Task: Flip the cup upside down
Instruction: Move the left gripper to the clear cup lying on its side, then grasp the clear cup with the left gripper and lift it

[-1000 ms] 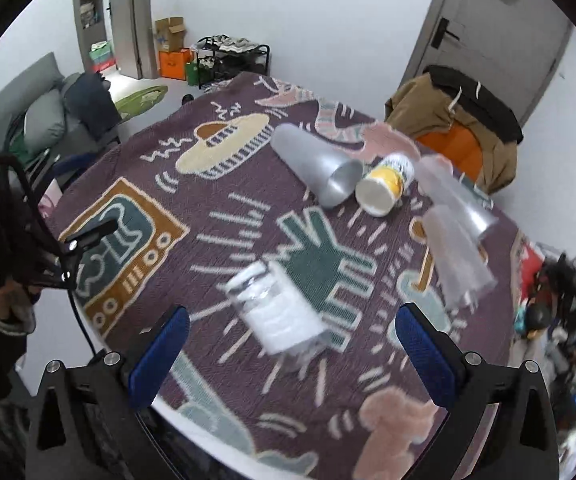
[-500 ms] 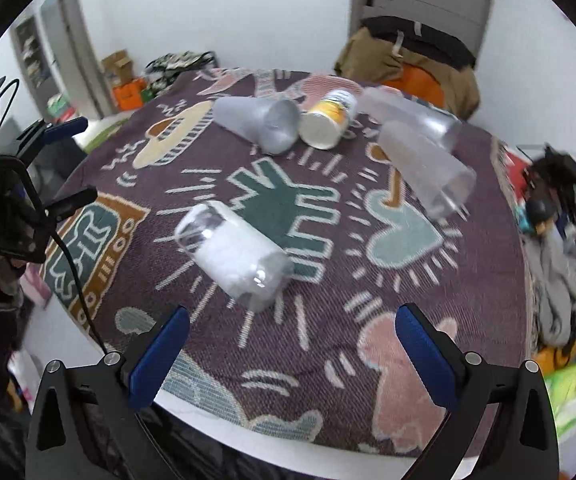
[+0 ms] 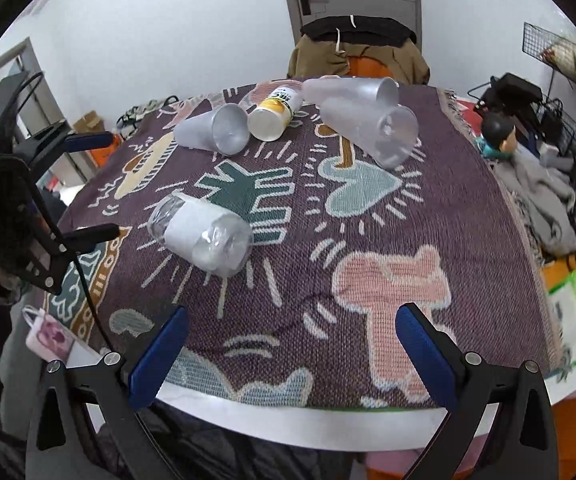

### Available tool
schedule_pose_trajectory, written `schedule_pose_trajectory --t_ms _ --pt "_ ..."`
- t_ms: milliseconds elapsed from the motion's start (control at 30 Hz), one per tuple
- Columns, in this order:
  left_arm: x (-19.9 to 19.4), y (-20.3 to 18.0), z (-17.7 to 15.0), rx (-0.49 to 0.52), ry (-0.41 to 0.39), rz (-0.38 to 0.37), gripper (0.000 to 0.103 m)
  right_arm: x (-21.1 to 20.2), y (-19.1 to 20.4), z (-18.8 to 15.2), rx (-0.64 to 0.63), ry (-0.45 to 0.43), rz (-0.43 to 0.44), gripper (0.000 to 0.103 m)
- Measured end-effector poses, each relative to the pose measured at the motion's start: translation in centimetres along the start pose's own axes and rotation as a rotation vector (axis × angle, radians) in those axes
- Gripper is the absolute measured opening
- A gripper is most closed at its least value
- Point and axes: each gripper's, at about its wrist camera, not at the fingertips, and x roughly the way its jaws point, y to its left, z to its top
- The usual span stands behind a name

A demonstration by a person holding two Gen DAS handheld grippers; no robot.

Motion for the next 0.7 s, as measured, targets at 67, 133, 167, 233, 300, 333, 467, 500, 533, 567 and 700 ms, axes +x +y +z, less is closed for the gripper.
schedule_pose_trajectory --t_ms 67,133,167,233,300,333,467,500,533,567,700 --pt "0.6 -0.4 0.8 0.035 0.021 -0.01 0.102 -0.2 -0.3 -0.6 0.019 -0.025 0.012 0.103" --pt "1.2 -1.0 1.3 0.073 0.04 -0.028 0.101 -0.2 -0.6 -1.1 0.034 -0.043 0.029 0.103" --pt "1.7 -1.4 1.7 0.101 0.061 -0.05 0.099 -0.1 -0.6 -1.5 0.04 -0.053 0.032 0.103" --pt "2.4 -1.8 1.9 0.124 0.098 -0.087 0.093 0.1 -0.8 -2.2 0.047 -0.072 0.034 0.103" --pt "3.3 -2.5 2.1 0.17 0.137 -0.107 0.092 0.2 -1.2 -2.9 0.071 -0.094 0.038 0.103" --pt "3.6 -2.8 2.2 0.187 0.148 -0.112 0.092 0.4 -1.5 -3.2 0.083 -0.104 0.044 0.103" --pt "5.3 -3.8 2.4 0.233 0.209 -0.147 0.089 1.0 -2.1 -4.1 0.103 -0.132 0.069 0.103" --pt "5.6 -3.9 2.5 0.24 0.22 -0.149 0.089 1.2 -2.2 -4.3 0.107 -0.134 0.073 0.103" --pt "5.9 -4.1 2.7 0.25 0.229 -0.152 0.089 1.4 -2.5 -4.4 0.117 -0.135 0.085 0.102" --pt "6.2 -4.3 2.8 0.262 0.238 -0.157 0.089 1.5 -2.7 -4.6 0.124 -0.139 0.091 0.102" --pt "7.4 -5.1 3.3 0.309 0.276 -0.173 0.088 1.8 -3.3 -5.0 0.142 -0.161 0.111 0.102"
